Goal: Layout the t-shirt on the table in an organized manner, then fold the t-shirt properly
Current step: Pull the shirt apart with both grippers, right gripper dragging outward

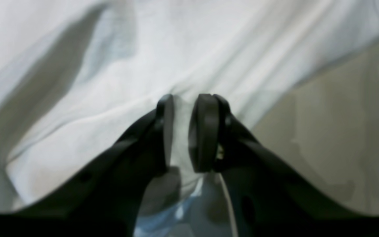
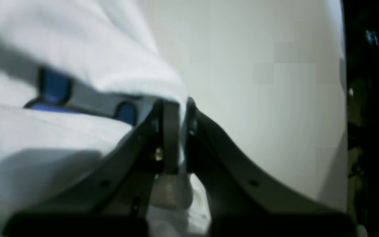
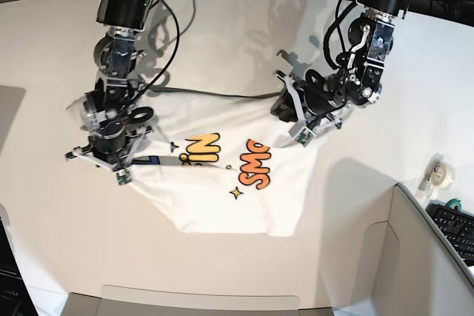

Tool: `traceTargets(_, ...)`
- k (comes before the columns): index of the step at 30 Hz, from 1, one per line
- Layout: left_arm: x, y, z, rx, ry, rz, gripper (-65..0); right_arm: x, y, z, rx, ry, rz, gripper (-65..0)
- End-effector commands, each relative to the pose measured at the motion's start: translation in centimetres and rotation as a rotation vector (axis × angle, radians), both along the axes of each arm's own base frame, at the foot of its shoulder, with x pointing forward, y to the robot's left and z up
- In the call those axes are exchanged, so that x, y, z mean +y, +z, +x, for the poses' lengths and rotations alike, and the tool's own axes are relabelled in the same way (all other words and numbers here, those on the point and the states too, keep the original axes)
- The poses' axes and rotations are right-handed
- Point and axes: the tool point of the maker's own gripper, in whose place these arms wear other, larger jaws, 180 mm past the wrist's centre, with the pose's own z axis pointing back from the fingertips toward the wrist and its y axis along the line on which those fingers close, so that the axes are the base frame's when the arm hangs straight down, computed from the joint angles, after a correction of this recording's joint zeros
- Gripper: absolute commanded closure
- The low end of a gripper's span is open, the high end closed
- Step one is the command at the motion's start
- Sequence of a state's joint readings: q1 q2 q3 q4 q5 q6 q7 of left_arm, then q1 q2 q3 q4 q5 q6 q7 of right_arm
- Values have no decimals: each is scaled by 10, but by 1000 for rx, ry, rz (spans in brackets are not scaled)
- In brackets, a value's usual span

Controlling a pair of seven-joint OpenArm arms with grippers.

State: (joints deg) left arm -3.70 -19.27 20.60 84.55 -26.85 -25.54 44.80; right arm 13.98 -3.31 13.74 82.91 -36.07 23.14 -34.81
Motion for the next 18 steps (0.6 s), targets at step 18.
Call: traceTargets(18,49,-49,-76,176,-29,152,-129,-151,51,14,-45,-226,-150,0)
